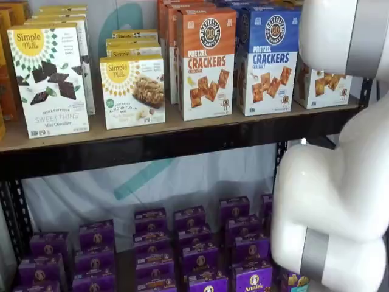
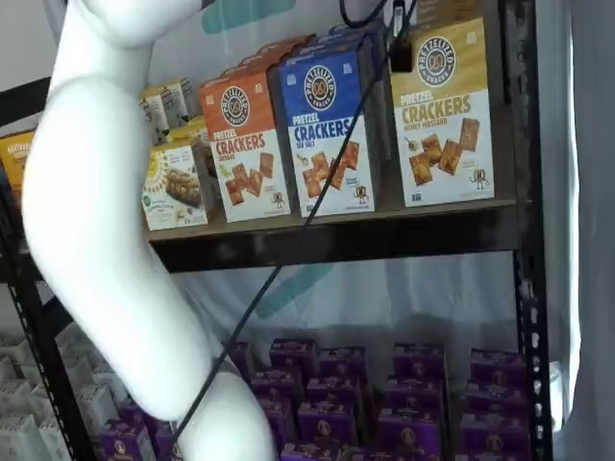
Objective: Retrieve the yellow and white box located on the top shelf, the sixth one from the left
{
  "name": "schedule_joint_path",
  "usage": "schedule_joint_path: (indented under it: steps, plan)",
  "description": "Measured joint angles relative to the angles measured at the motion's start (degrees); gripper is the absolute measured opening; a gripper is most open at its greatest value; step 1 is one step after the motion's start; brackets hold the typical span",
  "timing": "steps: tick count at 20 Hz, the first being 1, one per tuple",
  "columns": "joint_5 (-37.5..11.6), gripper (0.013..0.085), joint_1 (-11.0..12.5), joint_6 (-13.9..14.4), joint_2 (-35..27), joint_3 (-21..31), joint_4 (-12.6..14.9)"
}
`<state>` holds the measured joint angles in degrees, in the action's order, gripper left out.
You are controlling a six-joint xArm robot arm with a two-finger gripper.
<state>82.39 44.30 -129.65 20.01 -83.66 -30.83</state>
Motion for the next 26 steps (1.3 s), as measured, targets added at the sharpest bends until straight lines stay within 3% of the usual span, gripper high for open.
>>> schedule_joint_path:
  steps: [7,14,26]
  plan:
    - [0.4,0.085,-1.5,0.8,-3.1,-3.3,3.1]
    - [9.6,0.085,-2.6,3.7,-9.0,-12.9,7.9]
    - [15.1,0.085,-4.0,4.9,-13.1,-20.0,12.5]
